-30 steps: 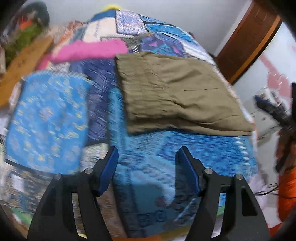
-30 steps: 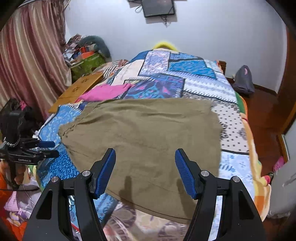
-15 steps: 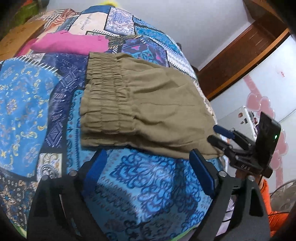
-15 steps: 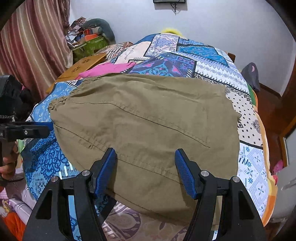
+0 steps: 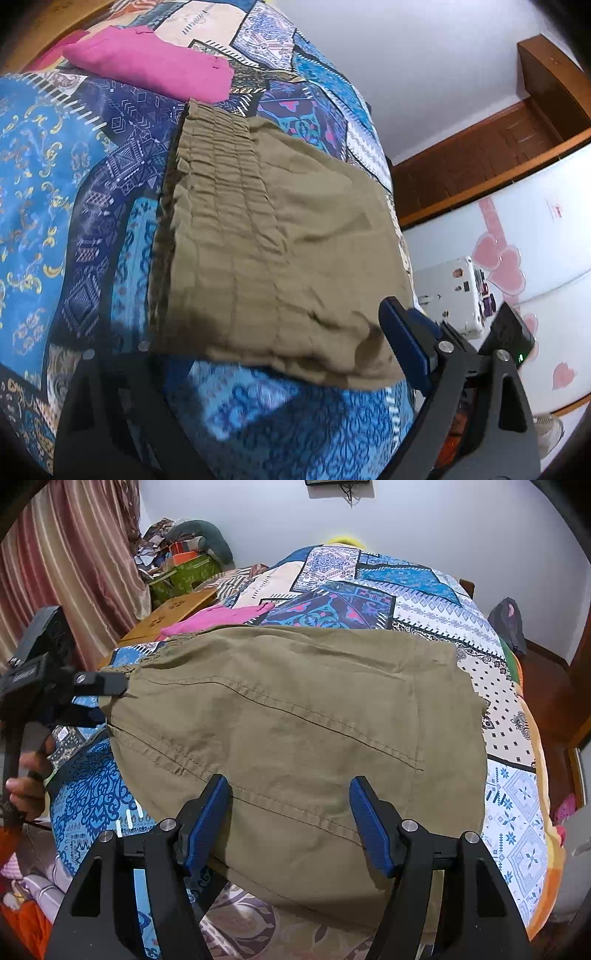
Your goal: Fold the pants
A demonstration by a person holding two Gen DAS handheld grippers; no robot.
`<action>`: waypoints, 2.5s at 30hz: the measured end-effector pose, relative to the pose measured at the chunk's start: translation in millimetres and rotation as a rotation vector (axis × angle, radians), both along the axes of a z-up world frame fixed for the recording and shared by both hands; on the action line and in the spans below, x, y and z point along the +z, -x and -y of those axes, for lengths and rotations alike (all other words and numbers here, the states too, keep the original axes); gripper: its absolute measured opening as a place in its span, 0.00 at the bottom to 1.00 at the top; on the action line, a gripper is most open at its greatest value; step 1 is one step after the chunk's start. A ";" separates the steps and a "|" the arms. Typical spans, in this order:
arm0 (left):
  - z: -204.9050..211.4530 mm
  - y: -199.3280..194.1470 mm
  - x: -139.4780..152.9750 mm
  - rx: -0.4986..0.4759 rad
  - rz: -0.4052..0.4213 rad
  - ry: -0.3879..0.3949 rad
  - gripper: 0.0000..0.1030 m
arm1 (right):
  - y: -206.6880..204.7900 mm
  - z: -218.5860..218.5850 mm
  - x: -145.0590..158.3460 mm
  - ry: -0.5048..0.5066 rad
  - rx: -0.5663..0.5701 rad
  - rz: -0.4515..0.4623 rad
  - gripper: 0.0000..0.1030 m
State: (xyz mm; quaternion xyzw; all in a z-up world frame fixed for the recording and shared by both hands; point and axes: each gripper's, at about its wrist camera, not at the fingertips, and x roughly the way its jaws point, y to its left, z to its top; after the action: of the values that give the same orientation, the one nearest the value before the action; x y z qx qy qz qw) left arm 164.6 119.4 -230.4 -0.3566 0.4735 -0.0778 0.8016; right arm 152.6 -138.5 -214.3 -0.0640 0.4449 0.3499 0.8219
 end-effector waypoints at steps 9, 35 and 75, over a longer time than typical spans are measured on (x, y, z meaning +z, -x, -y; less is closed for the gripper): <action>0.5 -18.1 0.1 -0.001 -0.036 -0.112 0.46 | -3.3 2.8 2.8 -0.009 -0.021 -0.023 0.64; 56.8 30.8 118.2 -0.067 0.295 -0.800 0.27 | -25.2 -75.0 4.3 0.020 0.140 -0.016 0.65; 223.0 -23.1 63.0 -0.501 0.228 -0.709 0.33 | 3.2 75.8 7.6 -0.022 -0.191 0.005 0.64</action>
State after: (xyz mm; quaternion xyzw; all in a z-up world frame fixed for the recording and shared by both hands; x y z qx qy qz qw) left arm 187.6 -103.5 -167.4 0.0767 0.4514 -0.1411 0.8777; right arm 149.4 -214.3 -206.8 -0.0130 0.4432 0.2747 0.8532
